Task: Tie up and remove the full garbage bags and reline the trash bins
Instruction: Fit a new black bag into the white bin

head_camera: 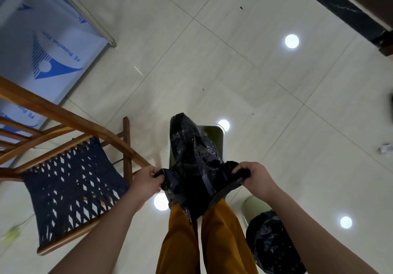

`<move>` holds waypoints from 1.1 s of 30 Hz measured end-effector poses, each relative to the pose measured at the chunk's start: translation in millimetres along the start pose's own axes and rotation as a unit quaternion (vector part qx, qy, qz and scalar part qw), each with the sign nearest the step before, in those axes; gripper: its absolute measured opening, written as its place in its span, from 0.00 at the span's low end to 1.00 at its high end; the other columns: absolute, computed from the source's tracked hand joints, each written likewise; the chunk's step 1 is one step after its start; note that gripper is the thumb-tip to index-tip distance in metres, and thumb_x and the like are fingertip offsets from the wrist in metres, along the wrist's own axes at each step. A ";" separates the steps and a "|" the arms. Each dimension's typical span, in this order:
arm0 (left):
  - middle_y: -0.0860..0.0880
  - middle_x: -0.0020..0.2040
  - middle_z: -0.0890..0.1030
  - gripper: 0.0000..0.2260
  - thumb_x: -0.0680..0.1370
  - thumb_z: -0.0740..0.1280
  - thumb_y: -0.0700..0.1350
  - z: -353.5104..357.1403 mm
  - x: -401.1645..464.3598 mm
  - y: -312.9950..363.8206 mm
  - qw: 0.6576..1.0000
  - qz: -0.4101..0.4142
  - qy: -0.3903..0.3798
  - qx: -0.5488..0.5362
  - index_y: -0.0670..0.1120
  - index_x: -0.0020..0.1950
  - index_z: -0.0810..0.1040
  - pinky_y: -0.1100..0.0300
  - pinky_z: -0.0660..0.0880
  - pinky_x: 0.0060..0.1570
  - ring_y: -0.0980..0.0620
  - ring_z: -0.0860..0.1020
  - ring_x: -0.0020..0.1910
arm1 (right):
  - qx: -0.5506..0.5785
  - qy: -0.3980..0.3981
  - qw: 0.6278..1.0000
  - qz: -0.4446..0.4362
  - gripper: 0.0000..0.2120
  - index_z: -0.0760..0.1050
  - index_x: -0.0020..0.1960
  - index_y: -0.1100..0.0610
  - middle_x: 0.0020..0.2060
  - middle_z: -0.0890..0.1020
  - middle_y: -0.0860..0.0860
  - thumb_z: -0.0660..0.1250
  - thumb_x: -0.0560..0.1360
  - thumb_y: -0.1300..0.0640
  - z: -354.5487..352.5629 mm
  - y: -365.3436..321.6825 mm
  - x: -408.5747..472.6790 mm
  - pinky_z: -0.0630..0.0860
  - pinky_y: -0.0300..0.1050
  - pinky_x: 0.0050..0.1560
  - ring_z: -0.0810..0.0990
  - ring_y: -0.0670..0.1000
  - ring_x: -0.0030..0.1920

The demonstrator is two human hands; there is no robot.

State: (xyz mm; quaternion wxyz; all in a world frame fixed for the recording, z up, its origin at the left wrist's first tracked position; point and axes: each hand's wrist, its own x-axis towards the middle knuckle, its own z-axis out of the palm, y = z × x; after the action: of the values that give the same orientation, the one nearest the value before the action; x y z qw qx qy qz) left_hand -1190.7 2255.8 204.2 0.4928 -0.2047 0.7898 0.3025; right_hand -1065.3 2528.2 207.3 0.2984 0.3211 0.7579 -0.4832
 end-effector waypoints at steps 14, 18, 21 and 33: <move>0.36 0.46 0.82 0.02 0.80 0.64 0.38 18.4 24.3 33.9 0.996 -0.009 0.037 -0.081 0.41 0.49 0.76 0.45 0.80 0.50 0.38 0.83 0.45 | 0.039 0.074 0.995 0.049 0.11 0.80 0.42 0.54 0.37 0.81 0.49 0.70 0.71 0.70 -10.1 9.7 20.4 0.70 0.32 0.35 0.78 0.48 0.39; 0.36 0.45 0.81 0.03 0.79 0.65 0.38 26.8 42.6 42.0 0.995 0.029 0.075 -0.064 0.43 0.45 0.76 0.44 0.78 0.47 0.39 0.79 0.41 | 0.056 0.087 0.993 0.049 0.14 0.81 0.45 0.55 0.41 0.81 0.50 0.67 0.70 0.73 -6.8 15.7 38.1 0.70 0.26 0.34 0.78 0.48 0.40; 0.40 0.45 0.82 0.04 0.79 0.64 0.38 32.1 57.8 40.4 0.994 0.052 0.085 -0.055 0.45 0.45 0.76 0.46 0.78 0.44 0.39 0.81 0.44 | 0.059 0.090 0.993 0.044 0.17 0.80 0.47 0.55 0.44 0.81 0.49 0.66 0.69 0.75 -0.6 20.6 52.5 0.68 0.23 0.35 0.78 0.48 0.44; 0.39 0.47 0.81 0.03 0.79 0.64 0.37 46.5 121.7 -0.8 0.990 0.047 0.114 -0.065 0.41 0.51 0.76 0.51 0.75 0.40 0.37 0.80 0.43 | 0.050 0.100 0.994 -0.006 0.15 0.78 0.44 0.53 0.36 0.80 0.45 0.67 0.68 0.73 34.4 45.3 105.0 0.69 0.25 0.35 0.77 0.44 0.38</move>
State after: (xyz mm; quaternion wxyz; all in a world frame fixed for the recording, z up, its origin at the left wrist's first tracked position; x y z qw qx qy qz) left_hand -1212.2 2283.7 78.7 0.3702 -0.2319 0.8283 0.3508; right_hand -1090.0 2532.1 90.6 0.2016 0.3779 0.7610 -0.4872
